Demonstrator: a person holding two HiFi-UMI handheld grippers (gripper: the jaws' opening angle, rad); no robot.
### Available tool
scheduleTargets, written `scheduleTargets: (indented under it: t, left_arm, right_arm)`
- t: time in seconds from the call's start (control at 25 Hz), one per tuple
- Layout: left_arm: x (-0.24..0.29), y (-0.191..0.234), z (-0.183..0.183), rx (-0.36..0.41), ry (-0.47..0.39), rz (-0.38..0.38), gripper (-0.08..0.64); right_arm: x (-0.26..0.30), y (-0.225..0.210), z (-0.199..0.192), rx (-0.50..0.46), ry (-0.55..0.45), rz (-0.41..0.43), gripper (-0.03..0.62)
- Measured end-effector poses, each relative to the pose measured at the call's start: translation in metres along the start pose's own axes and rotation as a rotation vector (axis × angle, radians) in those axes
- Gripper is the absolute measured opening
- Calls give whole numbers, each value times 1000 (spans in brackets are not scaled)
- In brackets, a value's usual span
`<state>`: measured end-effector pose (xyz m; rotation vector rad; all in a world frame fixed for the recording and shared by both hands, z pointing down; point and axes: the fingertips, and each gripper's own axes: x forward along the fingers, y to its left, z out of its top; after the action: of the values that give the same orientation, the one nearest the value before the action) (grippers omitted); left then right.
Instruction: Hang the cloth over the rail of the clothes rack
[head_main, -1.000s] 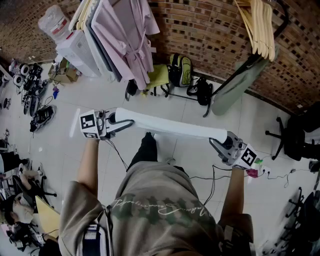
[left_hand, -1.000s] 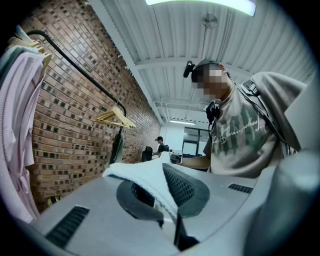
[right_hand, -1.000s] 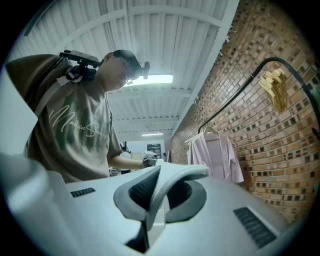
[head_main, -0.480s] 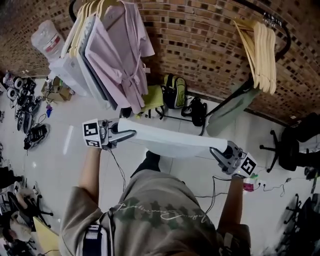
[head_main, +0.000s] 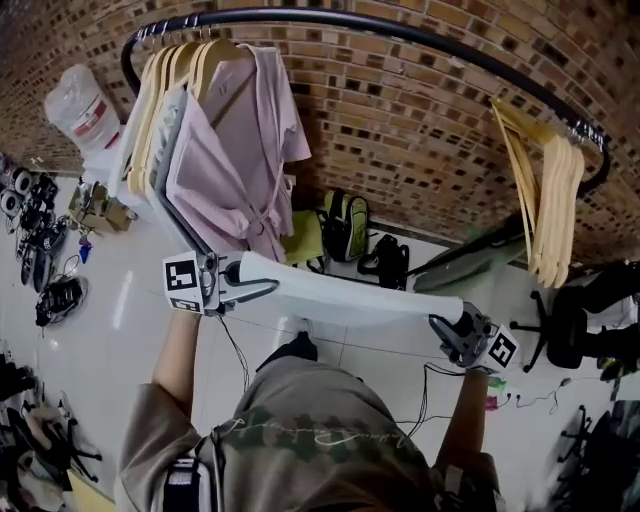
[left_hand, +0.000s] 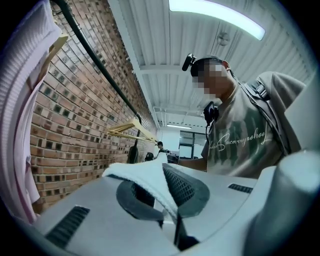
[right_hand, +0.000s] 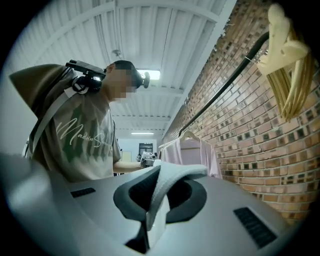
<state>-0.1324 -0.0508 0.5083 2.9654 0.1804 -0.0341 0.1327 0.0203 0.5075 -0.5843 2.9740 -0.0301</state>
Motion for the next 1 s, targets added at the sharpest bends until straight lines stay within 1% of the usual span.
scheduleTargets:
  t: [0.16, 0.32, 0.52, 0.72, 0.8, 1.0]
  left_arm:
    - [-7, 38, 25, 20, 25, -18, 15]
    - [-3, 63, 43, 27, 41, -7, 15]
    - [1, 84, 70, 71, 25, 7, 15]
    - [6, 96, 100, 86, 2, 16, 15]
    - [6, 102, 113, 88, -4, 20, 15]
    - [12, 109, 138, 101, -12, 15, 15]
  right_arm:
    - [16, -31, 11, -27, -9, -23, 18]
    - [23, -57, 23, -48, -27, -48, 18]
    - [29, -82, 48, -100, -26, -30, 18]
    - [33, -101, 80, -145, 17, -13, 18]
    - [36, -108, 93, -145, 17, -5, 18]
    - [39, -124, 119, -112, 22, 2, 18]
